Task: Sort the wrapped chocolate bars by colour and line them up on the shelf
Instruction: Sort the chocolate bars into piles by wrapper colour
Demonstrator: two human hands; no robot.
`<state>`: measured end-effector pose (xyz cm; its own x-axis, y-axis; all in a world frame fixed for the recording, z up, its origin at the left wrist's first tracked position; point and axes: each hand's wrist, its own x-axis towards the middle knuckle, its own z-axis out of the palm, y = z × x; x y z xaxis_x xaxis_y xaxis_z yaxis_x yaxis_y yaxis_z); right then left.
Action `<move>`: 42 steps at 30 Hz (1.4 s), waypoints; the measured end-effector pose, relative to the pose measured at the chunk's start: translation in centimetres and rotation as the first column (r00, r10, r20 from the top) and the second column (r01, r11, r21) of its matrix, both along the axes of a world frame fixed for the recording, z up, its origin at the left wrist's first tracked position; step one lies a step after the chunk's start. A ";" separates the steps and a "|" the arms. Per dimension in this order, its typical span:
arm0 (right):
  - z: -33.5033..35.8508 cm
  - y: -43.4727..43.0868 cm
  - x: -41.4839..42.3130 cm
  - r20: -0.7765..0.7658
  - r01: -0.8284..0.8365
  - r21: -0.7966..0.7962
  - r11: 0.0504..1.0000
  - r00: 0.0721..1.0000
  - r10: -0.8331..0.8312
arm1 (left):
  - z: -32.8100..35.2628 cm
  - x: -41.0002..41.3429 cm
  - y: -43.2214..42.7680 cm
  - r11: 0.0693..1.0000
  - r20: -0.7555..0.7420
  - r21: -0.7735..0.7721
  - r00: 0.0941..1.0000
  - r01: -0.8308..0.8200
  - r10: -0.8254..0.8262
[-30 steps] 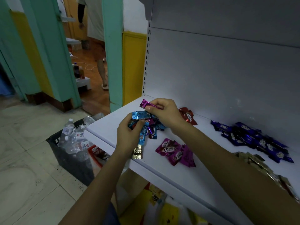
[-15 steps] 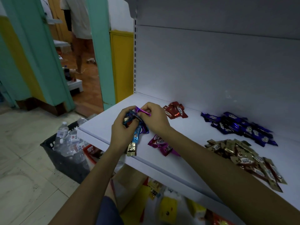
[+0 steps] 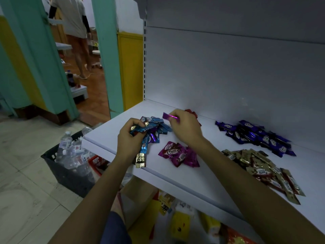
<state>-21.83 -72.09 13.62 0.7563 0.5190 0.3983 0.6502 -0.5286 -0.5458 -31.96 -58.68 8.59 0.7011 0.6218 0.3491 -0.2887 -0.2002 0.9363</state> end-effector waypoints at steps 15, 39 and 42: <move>-0.5 -0.4 -2.0 0.251 -0.269 -0.206 0.941 0.915 0.316 | 0.2 -0.4 -0.2 1.000 0.050 0.008 0.999 -0.004 0.004; 1.1 2.7 -3.7 -0.263 -0.259 0.124 0.958 0.922 0.283 | 1.5 0.3 0.4 0.913 0.062 -0.387 0.984 -0.130 0.167; 0.8 1.7 -5.9 -0.389 -0.245 0.245 0.938 0.862 0.327 | 2.7 0.8 -0.9 0.850 0.074 -0.520 0.986 -0.088 0.147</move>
<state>-27.74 -70.43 14.46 0.7012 0.6880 0.1869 0.4474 -0.2204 -0.8668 -31.20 -59.56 11.27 0.5883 0.8082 0.0260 -0.3977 0.2612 0.8796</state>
